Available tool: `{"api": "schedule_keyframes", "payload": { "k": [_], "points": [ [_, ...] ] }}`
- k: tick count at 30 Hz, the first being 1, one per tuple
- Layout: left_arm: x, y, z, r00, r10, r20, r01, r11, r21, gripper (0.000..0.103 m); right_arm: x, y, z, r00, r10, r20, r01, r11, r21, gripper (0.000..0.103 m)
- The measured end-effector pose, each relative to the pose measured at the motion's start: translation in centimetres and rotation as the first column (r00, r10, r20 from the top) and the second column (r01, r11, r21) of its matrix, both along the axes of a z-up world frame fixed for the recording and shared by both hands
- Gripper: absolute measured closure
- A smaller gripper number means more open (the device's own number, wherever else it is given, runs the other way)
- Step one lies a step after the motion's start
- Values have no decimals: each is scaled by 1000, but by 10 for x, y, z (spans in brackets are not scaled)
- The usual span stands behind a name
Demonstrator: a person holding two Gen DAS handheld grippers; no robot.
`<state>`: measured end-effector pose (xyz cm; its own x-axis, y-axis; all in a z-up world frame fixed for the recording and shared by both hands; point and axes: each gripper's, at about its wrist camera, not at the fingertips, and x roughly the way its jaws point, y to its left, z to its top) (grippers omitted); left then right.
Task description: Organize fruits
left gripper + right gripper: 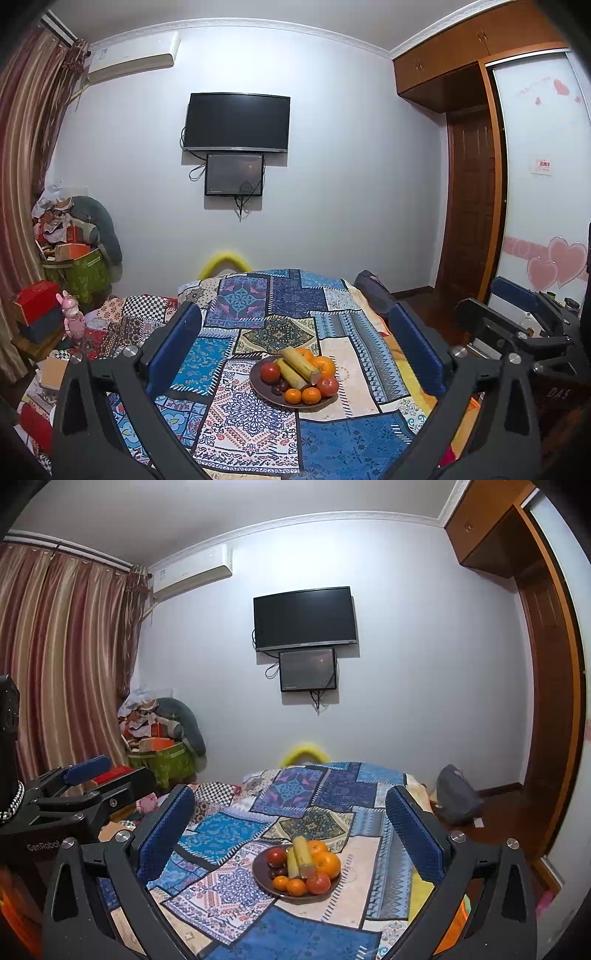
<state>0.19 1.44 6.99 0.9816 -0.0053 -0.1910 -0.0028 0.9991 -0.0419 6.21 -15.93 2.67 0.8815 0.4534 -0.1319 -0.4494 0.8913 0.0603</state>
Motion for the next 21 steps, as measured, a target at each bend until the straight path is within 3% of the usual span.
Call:
{"api": "schedule_keyframes", "payload": {
  "k": [21],
  "points": [
    [2,-2,-3,999,-31,-19,30,999,-22,0,-1,-4,2,1000,-8,4,8,1000,10,0]
  ]
}}
